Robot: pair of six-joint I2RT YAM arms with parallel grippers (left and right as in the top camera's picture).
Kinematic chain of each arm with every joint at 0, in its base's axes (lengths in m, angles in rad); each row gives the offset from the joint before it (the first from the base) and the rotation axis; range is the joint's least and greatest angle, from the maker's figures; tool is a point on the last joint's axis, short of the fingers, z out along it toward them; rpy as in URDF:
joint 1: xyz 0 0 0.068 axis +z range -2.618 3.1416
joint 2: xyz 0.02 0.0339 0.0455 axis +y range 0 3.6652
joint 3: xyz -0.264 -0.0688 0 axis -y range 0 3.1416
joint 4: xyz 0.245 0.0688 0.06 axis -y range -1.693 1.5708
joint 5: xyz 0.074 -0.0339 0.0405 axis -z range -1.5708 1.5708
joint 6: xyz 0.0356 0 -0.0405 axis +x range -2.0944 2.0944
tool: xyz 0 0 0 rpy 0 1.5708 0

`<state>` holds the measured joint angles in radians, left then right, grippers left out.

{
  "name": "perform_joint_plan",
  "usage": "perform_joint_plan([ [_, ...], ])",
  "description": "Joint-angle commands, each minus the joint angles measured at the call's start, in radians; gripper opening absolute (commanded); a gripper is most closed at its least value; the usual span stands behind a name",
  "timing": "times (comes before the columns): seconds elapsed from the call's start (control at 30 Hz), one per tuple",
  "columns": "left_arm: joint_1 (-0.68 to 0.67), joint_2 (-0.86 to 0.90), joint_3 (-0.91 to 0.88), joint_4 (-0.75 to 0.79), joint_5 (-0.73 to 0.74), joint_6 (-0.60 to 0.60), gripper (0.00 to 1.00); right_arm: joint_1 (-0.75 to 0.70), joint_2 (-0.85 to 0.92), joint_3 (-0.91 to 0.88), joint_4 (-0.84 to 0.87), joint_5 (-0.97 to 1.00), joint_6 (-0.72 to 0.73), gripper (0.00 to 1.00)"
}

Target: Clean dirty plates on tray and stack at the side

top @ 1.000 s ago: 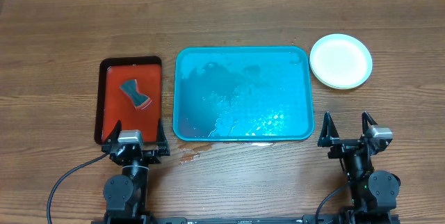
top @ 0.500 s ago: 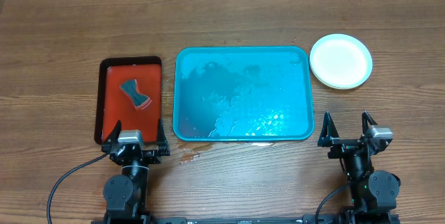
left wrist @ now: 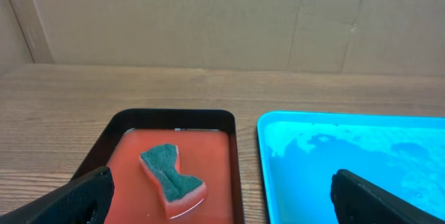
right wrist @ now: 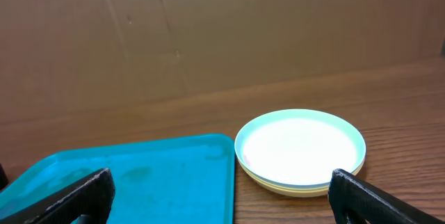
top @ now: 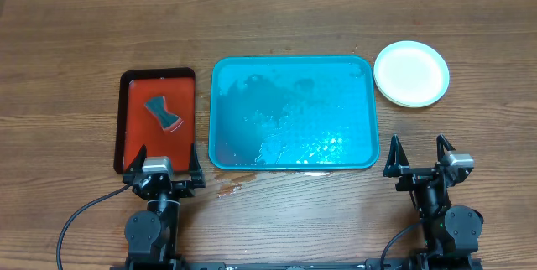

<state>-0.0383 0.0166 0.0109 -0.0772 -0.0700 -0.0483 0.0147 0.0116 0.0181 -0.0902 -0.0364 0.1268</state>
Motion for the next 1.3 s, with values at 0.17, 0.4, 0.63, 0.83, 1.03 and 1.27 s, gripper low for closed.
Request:
perform_joint_plan([
  [0.17,0.006,-0.012,-0.005,0.003,0.015,0.019,0.99,0.005,-0.009,-0.01,0.006,0.019,0.0,1.0],
  [0.4,0.006,-0.012,-0.005,0.003,0.015,0.019,1.0,0.005,-0.009,-0.01,0.003,0.028,-0.146,1.0],
  [0.63,0.006,-0.012,-0.005,0.003,0.015,0.019,1.0,0.005,-0.009,-0.01,0.003,0.028,-0.217,1.0],
  [0.83,0.006,-0.012,-0.005,0.003,0.015,0.019,1.0,0.005,-0.009,-0.01,0.005,0.028,-0.229,1.0],
  [1.03,0.006,-0.012,-0.005,0.003,0.015,0.019,1.0,0.005,-0.009,-0.01,0.005,0.028,-0.229,1.0],
  [1.27,0.006,-0.012,-0.005,0.003,0.015,0.019,1.0,0.005,-0.009,-0.01,0.005,0.028,-0.229,1.0],
])
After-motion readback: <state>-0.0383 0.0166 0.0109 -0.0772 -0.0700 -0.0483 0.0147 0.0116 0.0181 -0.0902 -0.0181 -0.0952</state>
